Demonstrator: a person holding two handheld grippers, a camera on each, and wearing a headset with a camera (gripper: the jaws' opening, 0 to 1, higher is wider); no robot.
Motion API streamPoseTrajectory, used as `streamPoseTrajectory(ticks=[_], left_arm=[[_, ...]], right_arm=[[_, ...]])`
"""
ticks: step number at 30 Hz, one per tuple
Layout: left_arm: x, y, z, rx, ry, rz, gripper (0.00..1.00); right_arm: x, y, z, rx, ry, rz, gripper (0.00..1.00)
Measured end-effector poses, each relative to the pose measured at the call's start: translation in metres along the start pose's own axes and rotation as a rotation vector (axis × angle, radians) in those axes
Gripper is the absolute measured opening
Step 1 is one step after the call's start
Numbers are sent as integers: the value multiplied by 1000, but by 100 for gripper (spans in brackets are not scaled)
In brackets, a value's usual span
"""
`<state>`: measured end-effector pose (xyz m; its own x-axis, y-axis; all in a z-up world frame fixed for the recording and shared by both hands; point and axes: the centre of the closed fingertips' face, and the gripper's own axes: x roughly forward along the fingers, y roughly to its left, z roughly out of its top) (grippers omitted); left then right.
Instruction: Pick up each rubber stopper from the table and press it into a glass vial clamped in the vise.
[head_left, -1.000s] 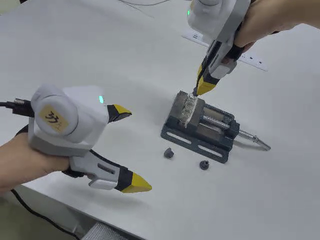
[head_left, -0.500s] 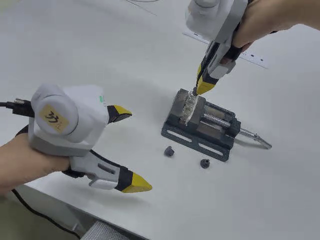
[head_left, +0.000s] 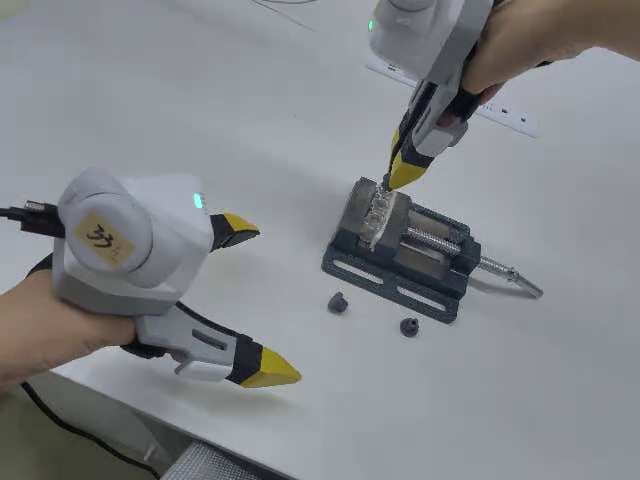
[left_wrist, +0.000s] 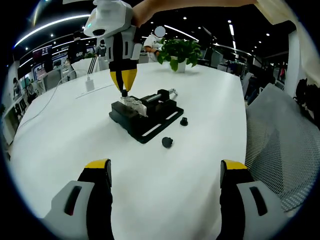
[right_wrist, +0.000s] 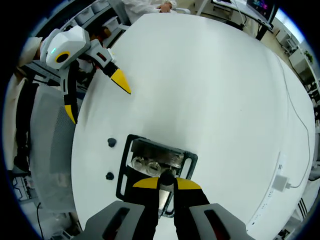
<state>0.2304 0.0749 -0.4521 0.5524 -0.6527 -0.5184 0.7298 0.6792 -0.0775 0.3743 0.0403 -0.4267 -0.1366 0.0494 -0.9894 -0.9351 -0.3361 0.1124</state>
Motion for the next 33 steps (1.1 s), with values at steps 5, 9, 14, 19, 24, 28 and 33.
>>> streamPoseTrajectory(ticks=[5, 9, 14, 19, 24, 28, 33], left_arm=[[1, 0, -2, -4, 6, -2, 89], [1, 1, -2, -4, 4, -2, 89], [0, 1, -1, -5, 2, 2, 89], [0, 0, -3, -6, 4, 1, 88], [0, 1, -2, -4, 2, 4, 88], [0, 1, -1, -4, -1, 5, 88], [2, -1, -1, -5, -3, 3, 88]], right_arm=[[0, 2, -2, 4, 9, -5, 5], [-1, 1, 0, 15, 7, -2, 5], [1, -2, 0, 19, 25, 1, 4], [2, 0, 0, 39, 46, 2, 4], [2, 1, 1, 92, 52, 1, 4], [2, 1, 0, 153, 48, 3, 4], [2, 1, 0, 221, 45, 9, 4]])
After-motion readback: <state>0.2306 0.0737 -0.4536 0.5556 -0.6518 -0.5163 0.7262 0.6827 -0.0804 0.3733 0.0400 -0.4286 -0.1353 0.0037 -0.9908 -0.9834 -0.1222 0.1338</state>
